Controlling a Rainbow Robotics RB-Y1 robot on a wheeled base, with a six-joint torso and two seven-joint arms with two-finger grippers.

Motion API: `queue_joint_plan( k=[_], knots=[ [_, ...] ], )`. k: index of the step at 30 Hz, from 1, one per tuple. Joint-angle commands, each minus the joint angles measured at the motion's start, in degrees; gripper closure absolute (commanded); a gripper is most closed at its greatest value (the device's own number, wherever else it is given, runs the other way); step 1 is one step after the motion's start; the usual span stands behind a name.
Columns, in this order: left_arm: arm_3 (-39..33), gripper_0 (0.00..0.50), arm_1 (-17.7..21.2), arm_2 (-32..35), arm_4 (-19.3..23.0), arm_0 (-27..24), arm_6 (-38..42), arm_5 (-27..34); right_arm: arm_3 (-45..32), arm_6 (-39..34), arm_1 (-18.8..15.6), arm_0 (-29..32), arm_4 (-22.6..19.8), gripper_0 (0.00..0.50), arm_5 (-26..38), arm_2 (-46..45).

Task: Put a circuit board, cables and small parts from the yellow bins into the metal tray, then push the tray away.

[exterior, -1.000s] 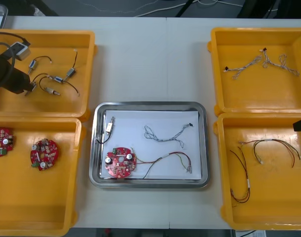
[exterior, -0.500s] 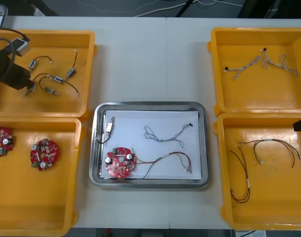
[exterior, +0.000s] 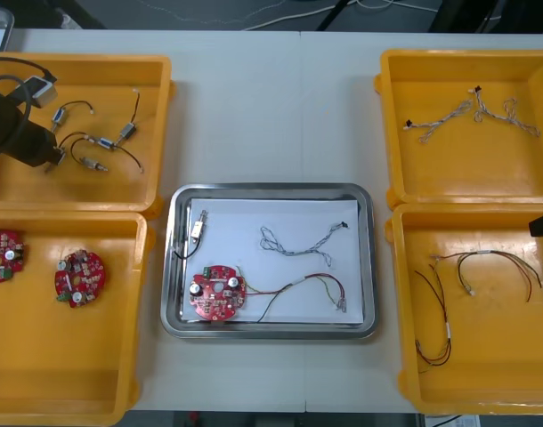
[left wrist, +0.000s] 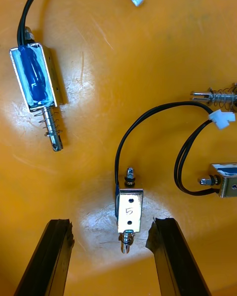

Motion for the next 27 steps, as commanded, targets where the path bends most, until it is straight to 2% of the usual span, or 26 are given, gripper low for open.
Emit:
queue_joint_plan(
  k=[1,16,27],
  knots=[
    [-0.3,0.020,-0.9,-0.7,-1.0,-3.2,-3.0,-0.6,-0.1,2.2,-2.5,0.7,0.4,0.000,0.2,-2.0],
    [0.9,0.031,-3.4,-0.5,-4.1,-4.0,-2.4,-2.7,-0.1,2.2,-2.5,0.7,0.4,0.000,0.2,-2.0],
    [2.0,0.077,-3.9,-0.5,-5.5,-4.0,-3.0,-3.9,-0.1,2.2,-2.5,0.7,0.4,0.000,0.2,-2.0]
  ],
)
